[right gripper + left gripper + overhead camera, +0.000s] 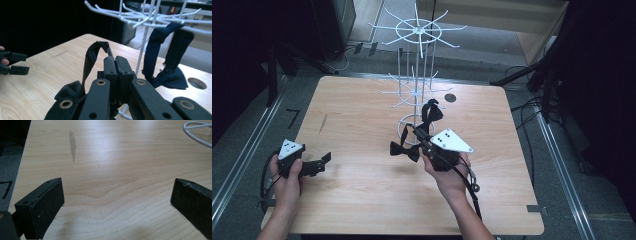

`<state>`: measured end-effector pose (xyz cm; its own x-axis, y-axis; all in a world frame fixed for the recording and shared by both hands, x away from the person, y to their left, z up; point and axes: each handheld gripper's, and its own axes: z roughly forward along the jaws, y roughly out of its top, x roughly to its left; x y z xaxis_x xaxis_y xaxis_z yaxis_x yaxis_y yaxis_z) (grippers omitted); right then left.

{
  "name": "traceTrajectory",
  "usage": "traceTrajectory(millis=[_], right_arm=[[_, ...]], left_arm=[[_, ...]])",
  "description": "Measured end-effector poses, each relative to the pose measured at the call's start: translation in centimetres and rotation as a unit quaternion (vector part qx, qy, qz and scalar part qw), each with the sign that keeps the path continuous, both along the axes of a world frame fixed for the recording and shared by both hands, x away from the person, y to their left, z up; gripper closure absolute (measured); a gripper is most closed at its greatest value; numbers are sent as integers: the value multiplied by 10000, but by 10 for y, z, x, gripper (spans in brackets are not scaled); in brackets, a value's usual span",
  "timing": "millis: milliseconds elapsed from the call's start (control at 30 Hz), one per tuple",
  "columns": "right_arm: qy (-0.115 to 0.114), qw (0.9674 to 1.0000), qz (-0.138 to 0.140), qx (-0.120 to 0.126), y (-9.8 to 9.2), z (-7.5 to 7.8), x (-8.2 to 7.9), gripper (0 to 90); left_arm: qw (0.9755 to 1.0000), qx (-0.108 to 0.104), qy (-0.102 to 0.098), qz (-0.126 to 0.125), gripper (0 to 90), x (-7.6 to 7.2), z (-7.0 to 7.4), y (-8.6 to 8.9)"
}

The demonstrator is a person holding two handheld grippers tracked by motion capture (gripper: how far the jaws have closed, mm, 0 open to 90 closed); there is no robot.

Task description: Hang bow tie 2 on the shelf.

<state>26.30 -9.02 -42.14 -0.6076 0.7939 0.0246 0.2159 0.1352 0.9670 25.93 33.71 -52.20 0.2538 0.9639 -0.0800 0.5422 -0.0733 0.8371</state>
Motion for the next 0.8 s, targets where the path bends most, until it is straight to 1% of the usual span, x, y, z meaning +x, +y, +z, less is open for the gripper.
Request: traceTrajectory(millis=[100,167,400,433,567,800], right_arm=[[-43,10000,-19,23,-2,3,-1,894],[-51,9999,-36,93,-5,7,-2,894],[-120,9998,-29,140,-8,11,-4,894],[-167,9997,8,160,-9,12,-5,894],[-213,9996,6,191,-10,15,-6,894],[-337,9989,-69,332,-17,23,-7,894]], left_arm=[[10000,4,0,-1,0,0,0,0],[10000,3,-1,4,0,0,0,0],[10000,6,5,-2,0,0,0,0],[10000,2,0,-3,0,0,0,0],[10000,0,-2,0,0,0,0,0],[10000,5,-5,-8,0,0,0,0]])
